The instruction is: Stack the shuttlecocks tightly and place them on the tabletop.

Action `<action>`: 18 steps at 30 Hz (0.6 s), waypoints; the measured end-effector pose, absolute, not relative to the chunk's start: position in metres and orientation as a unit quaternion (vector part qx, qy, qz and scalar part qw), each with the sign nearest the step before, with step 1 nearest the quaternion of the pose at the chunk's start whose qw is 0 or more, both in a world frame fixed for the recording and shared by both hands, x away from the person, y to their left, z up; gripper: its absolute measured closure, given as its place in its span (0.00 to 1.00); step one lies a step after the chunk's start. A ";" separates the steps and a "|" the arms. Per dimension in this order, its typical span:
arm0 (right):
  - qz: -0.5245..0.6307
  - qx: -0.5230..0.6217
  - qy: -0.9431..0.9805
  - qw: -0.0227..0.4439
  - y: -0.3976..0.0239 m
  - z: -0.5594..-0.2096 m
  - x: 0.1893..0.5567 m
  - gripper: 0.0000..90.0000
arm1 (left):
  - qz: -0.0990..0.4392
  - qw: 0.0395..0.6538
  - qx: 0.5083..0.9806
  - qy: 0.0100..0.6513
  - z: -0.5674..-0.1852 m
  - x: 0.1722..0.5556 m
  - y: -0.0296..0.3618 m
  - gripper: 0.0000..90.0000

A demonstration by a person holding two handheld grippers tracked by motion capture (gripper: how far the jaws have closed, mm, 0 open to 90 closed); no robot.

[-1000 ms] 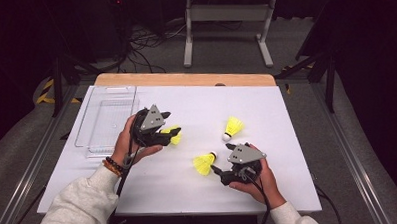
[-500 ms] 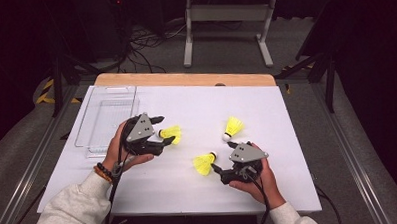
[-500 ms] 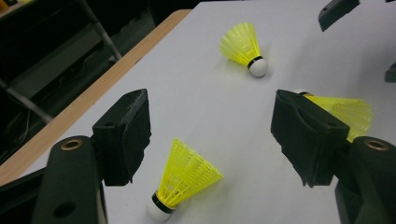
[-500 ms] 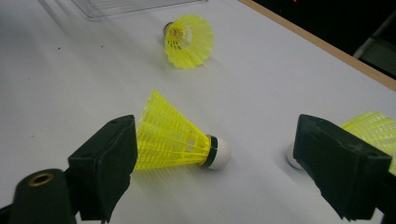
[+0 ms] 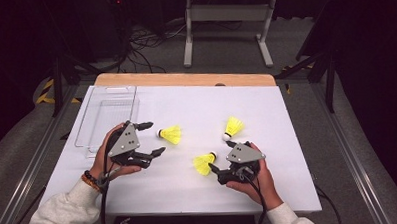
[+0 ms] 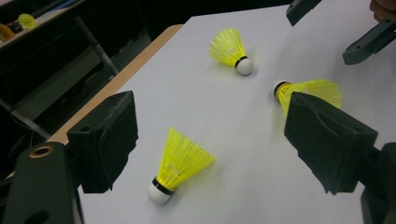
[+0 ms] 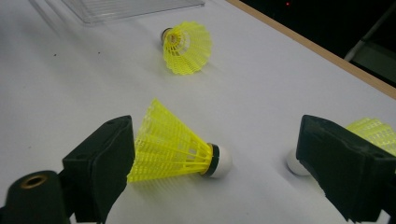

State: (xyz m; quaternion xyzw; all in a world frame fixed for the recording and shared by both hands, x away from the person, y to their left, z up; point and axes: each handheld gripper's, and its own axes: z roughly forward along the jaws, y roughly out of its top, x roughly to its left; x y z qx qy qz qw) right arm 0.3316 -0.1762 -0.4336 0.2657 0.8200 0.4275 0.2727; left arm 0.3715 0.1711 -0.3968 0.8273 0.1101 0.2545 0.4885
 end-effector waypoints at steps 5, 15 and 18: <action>0.429 0.265 0.819 0.273 -0.173 -0.432 0.329 0.13 | 0.267 0.494 0.820 0.114 -0.396 0.365 0.185 0.17; 0.426 0.266 0.820 0.276 -0.163 -0.430 0.323 0.19 | 0.284 0.492 0.812 0.129 -0.402 0.344 0.209 0.08; 0.425 0.261 0.823 0.273 -0.162 -0.430 0.322 0.21 | 0.277 0.498 0.809 0.143 -0.408 0.339 0.216 0.09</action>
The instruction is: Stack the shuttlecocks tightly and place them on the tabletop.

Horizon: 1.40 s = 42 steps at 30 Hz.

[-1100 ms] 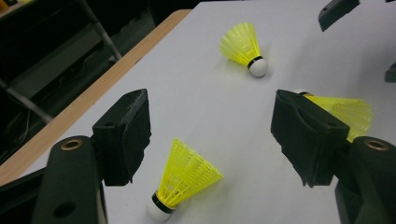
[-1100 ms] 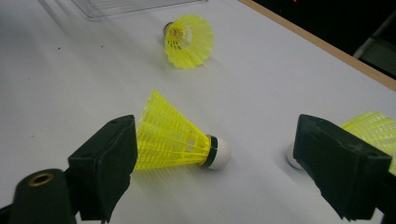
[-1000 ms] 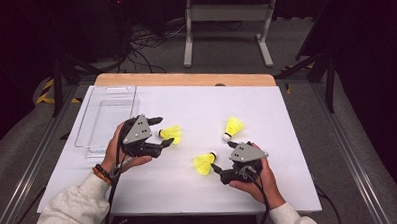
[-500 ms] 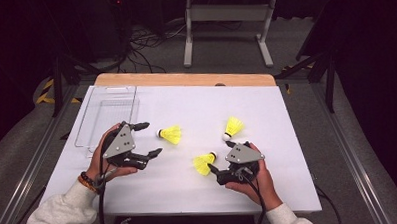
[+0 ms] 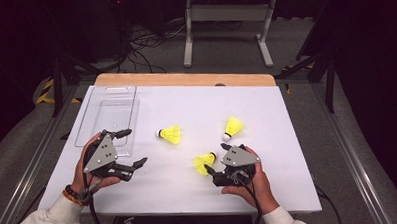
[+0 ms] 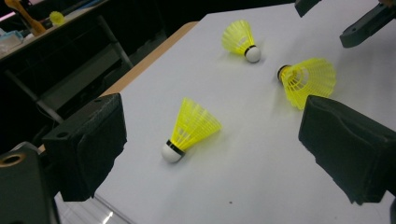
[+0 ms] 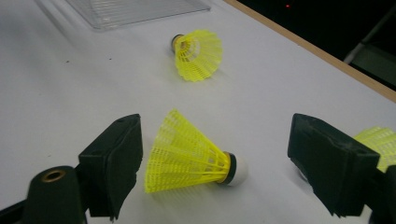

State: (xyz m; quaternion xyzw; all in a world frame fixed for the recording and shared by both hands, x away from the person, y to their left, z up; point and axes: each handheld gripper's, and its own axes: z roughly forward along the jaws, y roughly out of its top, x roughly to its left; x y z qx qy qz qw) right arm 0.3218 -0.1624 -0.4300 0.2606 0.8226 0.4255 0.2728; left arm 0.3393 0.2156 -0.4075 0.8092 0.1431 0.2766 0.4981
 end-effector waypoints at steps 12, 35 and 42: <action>0.406 0.269 0.825 0.287 -0.153 -0.435 0.318 0.20 | 0.266 0.517 0.797 0.162 -0.428 0.323 0.247 0.09; 0.329 0.286 0.845 0.310 -0.128 -0.456 0.330 0.48 | 0.238 0.528 0.791 0.198 -0.451 0.305 0.284 0.08; 0.319 0.299 0.842 0.317 -0.129 -0.454 0.331 0.67 | 0.237 0.529 0.790 0.200 -0.450 0.304 0.284 0.08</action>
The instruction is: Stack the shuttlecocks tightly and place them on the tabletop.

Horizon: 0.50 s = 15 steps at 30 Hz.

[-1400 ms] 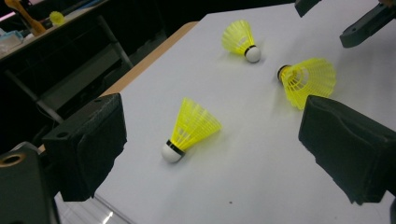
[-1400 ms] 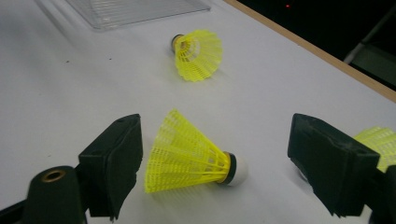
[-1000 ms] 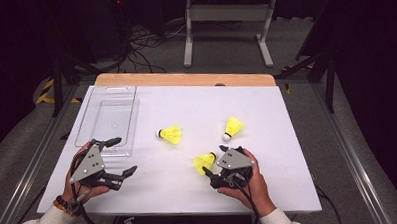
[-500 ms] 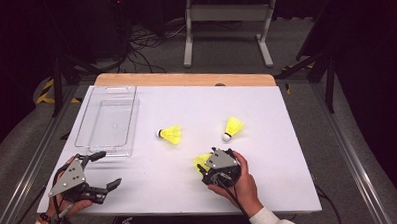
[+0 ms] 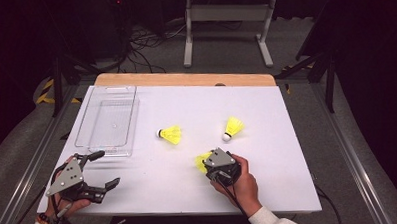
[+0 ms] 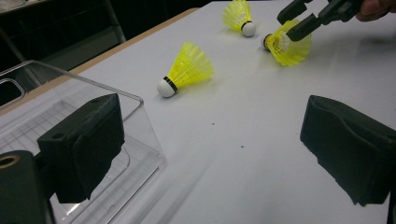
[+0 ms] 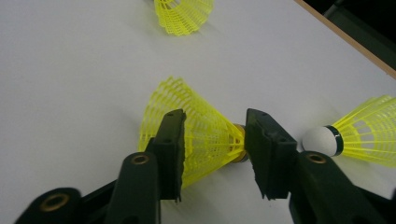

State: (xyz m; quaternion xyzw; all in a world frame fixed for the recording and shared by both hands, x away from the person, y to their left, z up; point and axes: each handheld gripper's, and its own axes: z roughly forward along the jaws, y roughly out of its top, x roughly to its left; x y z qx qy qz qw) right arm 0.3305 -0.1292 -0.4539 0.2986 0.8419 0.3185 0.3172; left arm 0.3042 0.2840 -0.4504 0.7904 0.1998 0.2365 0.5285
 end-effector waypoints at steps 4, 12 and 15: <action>0.316 0.299 0.838 0.329 -0.130 -0.451 0.330 0.84 | 0.234 0.528 0.791 0.201 -0.451 0.305 0.283 0.08; 0.299 0.292 0.835 0.357 -0.132 -0.446 0.330 1.00 | 0.231 0.527 0.792 0.203 -0.452 0.306 0.283 0.08; 0.307 0.293 0.833 0.355 -0.136 -0.443 0.332 1.00 | 0.233 0.528 0.791 0.203 -0.451 0.306 0.283 0.08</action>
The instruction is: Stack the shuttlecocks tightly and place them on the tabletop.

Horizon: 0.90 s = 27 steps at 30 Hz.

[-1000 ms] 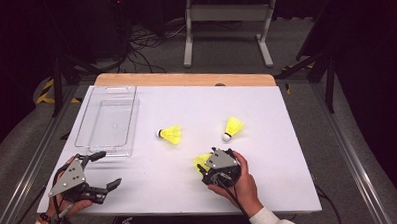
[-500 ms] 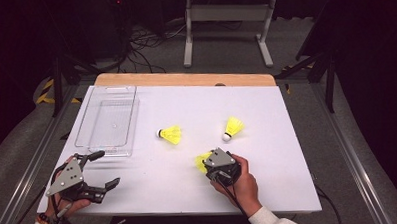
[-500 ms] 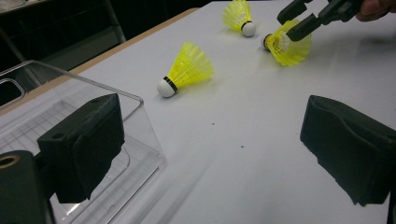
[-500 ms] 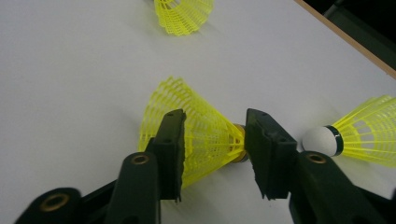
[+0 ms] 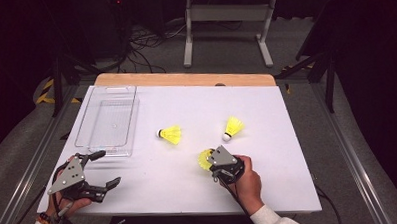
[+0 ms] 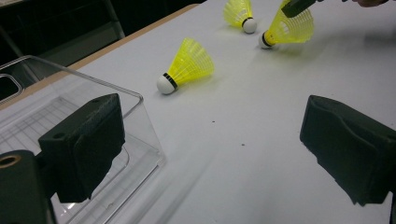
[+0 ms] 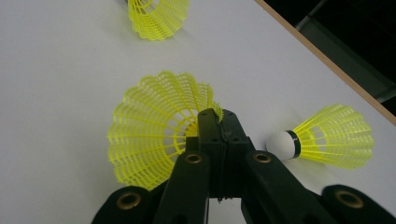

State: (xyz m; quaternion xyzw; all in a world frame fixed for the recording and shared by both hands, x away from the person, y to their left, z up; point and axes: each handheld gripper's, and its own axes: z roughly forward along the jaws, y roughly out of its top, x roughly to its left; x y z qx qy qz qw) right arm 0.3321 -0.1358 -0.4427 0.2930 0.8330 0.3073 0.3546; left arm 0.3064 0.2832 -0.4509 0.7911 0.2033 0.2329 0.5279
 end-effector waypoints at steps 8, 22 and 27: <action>0.346 0.311 0.824 0.323 -0.142 -0.432 0.347 1.00 | 0.233 0.525 0.793 0.205 -0.451 0.308 0.283 0.08; 0.421 0.309 0.810 0.265 -0.131 -0.421 0.381 1.00 | 0.224 0.522 0.796 0.207 -0.452 0.308 0.281 0.08; 0.443 0.314 0.814 0.206 -0.129 -0.432 0.398 1.00 | 0.223 0.525 0.795 0.207 -0.452 0.308 0.282 0.08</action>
